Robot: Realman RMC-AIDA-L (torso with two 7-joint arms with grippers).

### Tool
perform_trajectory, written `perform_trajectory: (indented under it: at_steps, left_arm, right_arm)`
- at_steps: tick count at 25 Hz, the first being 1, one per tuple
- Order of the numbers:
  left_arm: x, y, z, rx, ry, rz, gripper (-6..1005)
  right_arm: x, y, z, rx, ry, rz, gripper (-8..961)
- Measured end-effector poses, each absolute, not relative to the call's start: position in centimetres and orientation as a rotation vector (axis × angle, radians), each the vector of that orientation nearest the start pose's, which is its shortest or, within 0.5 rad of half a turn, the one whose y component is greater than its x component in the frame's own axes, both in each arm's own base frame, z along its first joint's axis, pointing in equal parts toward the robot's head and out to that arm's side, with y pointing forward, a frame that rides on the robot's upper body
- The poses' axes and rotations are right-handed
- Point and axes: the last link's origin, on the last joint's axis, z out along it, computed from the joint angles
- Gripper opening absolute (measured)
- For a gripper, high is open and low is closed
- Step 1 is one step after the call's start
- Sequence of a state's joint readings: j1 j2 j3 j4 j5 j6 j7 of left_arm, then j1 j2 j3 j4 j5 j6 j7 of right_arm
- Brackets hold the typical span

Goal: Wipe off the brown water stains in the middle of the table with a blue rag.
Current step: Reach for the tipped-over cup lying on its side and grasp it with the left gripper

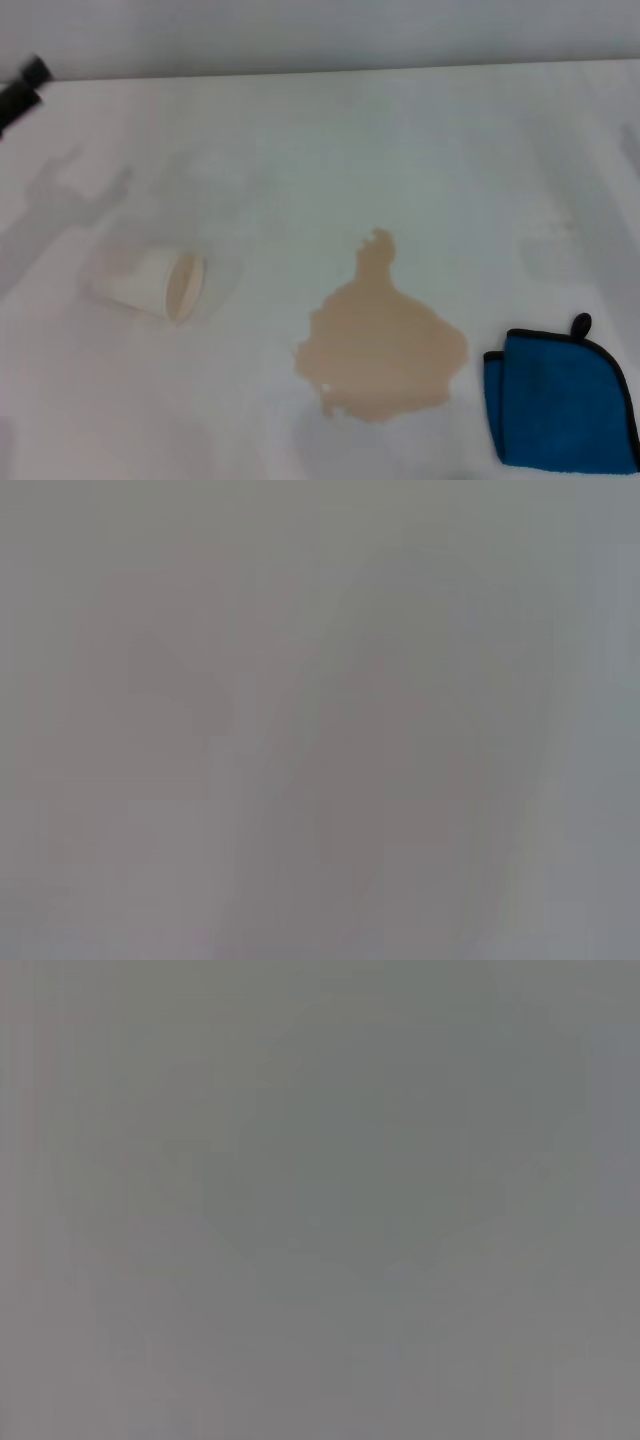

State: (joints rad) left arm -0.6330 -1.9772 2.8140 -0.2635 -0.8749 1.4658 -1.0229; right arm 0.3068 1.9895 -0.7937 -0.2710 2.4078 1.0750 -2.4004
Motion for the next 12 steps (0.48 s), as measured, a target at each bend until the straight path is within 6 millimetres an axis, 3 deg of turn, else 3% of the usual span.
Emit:
perform_trajectory:
  at_steps: [7,12]
  left_arm:
    - [-28.8,35.6,8.0,-2.489,-0.376,-0.741,891]
    - [-28.7,35.8,9.7,-2.718,-0.314,-0.46,891]
  right_arm:
    - [40.4,31.9,8.3,-1.43,0.827,0.758,795]
    - [40.6,32.1,7.2,-1.42,0.885,0.743,795]
